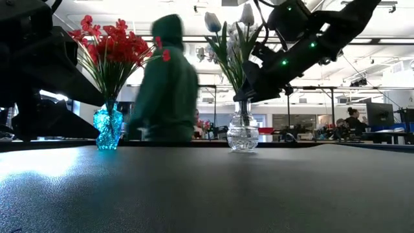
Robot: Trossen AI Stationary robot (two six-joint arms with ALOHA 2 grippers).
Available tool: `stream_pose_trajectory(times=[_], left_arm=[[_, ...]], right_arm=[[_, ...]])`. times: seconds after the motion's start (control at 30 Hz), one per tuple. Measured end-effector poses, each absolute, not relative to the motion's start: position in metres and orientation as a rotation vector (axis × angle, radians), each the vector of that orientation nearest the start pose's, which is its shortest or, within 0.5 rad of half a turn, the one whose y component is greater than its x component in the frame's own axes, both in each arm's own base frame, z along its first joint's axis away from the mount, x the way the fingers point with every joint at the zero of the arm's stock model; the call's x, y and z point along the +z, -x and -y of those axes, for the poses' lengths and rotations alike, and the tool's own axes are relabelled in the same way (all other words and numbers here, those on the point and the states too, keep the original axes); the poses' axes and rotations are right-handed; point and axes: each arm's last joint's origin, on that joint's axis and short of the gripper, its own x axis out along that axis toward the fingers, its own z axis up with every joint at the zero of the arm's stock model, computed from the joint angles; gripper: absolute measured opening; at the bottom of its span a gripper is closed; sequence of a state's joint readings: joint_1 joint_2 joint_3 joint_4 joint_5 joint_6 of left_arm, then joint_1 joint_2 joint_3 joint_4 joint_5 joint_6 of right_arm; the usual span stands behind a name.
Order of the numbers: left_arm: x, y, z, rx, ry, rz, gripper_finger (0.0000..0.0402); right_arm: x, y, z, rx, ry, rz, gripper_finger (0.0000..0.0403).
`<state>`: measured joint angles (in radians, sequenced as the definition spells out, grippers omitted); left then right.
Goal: Sort flowers into vase by color
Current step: Move the transparent vase to the top right of the table
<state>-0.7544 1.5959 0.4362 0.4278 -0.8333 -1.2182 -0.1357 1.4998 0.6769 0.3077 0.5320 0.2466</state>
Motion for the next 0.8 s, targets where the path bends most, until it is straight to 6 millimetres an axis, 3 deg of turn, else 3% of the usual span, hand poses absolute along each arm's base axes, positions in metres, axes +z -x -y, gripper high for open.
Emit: stream_pose_trajectory(times=[0.27,0.5,0.63,0.8], left_arm=[[0.109,-0.193,0.151,0.364,0.668,-0.374,0.031],[0.109,-0.193,0.151,0.363,0.662,-0.375,0.031],[0.109,-0.193,0.151,0.362,0.656,-0.376,0.031],[0.108,-0.193,0.151,0.363,0.653,-0.378,0.031]], right_arm=[[0.169,-0.293,0.062,-0.622,-0.099,-0.493,0.0195],[0.169,-0.294,0.062,-0.606,-0.08,-0.486,0.0121],[0.176,-0.287,0.061,-0.612,-0.09,-0.518,0.0081],[0.189,-0.267,0.059,-0.681,-0.077,-0.535,0.0071]])
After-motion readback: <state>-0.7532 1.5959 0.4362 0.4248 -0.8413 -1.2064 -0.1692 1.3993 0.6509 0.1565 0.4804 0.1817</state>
